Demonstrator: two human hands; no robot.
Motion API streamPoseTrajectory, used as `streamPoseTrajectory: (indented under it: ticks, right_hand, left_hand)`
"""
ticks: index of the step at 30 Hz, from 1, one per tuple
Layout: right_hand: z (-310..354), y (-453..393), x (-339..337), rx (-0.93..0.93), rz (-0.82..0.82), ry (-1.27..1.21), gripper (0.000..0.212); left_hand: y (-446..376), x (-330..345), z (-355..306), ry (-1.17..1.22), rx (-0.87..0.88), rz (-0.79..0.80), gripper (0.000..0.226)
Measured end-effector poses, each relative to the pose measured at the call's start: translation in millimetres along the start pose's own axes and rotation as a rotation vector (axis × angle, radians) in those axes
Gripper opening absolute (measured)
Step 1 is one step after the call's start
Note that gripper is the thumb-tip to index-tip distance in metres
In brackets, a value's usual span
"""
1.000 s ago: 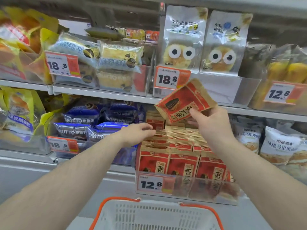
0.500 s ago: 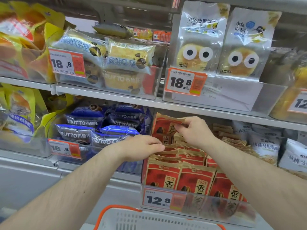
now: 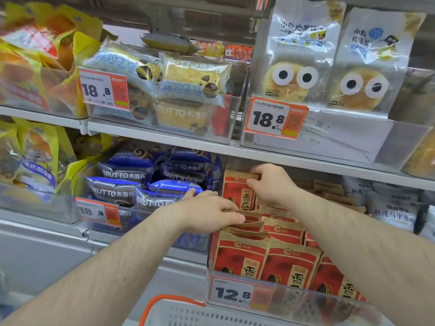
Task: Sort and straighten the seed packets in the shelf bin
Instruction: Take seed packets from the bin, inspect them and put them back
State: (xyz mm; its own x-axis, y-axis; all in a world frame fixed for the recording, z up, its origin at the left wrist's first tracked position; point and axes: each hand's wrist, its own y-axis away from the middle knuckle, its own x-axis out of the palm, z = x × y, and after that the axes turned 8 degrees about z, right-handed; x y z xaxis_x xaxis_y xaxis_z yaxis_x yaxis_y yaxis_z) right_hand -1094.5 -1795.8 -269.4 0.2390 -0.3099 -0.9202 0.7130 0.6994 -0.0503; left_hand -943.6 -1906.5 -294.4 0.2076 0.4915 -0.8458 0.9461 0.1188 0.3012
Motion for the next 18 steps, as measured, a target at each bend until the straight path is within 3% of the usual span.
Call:
streamPoseTrajectory:
  ticks: [8, 13, 18]
  right_hand:
    - [8, -20, -3, 0.078, 0.162, 0.201, 0.031]
    - [3, -24, -1, 0.113, 0.194, 0.277, 0.021]
    - [0, -27, -1, 0.094, 0.2, 0.32, 0.018]
  left_hand:
    - [-4, -32, -21, -0.022, -0.108, 0.011, 0.05]
    - [-20, -46, -21, -0.052, -0.066, -0.118, 0.015]
    - [-37, -48, -20, -0.076, -0.084, -0.134, 0.01]
